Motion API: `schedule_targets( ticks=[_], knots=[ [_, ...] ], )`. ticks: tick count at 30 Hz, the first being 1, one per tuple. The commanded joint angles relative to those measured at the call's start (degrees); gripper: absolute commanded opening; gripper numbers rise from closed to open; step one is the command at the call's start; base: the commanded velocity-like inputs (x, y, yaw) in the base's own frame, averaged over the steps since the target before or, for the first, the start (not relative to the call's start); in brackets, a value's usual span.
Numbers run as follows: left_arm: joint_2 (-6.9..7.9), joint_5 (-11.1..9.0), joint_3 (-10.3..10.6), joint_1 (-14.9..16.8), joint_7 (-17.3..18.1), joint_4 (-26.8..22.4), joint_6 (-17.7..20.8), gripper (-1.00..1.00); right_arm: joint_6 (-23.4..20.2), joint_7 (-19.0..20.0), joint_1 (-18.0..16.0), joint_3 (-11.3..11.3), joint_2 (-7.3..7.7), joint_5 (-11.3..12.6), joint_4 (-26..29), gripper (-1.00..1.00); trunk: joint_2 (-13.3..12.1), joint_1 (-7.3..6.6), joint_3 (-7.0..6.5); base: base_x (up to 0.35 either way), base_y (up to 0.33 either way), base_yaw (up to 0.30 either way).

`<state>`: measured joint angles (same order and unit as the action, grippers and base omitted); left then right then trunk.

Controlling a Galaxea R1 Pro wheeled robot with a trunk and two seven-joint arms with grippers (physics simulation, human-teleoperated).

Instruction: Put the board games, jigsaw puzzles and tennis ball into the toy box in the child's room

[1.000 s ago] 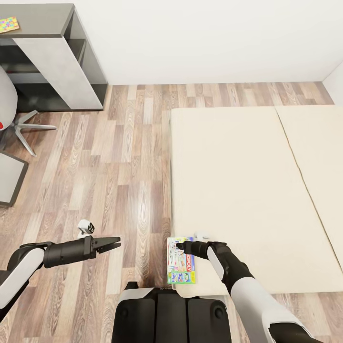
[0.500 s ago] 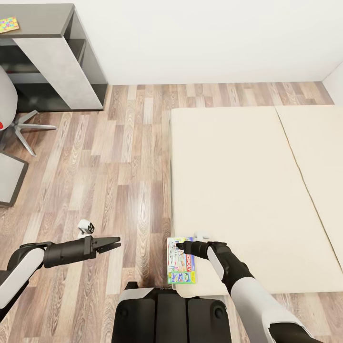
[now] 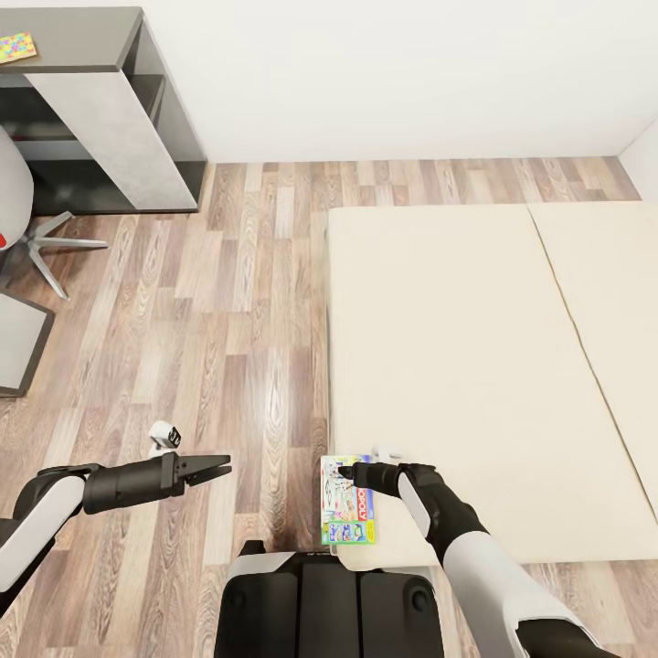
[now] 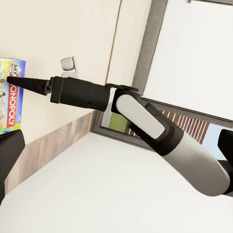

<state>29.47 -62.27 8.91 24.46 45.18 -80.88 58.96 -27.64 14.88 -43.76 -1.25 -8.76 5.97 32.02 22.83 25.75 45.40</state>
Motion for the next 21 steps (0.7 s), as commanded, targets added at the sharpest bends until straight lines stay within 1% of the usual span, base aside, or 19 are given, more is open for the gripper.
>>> schedule_targets(
  ticks=[1, 21],
  knots=[
    [0.05, -0.04, 0.07, 0.03, 0.16, 0.02, 0.20, 1.00, -0.40, -0.05, -0.01, -0.12, -0.01, 0.53, 0.09, 1.00, 0.09, 0.03, 0.06, 0.000, 0.000, 0.000],
    [0.06, -0.04, 0.05, 0.03, 0.17, 0.02, 0.19, 1.00, -0.54, -0.09, -0.01, -0.09, 0.06, 0.53, 0.37, 1.00, 0.09, 0.03, 0.06, 0.000, 0.000, 0.000]
  ],
)
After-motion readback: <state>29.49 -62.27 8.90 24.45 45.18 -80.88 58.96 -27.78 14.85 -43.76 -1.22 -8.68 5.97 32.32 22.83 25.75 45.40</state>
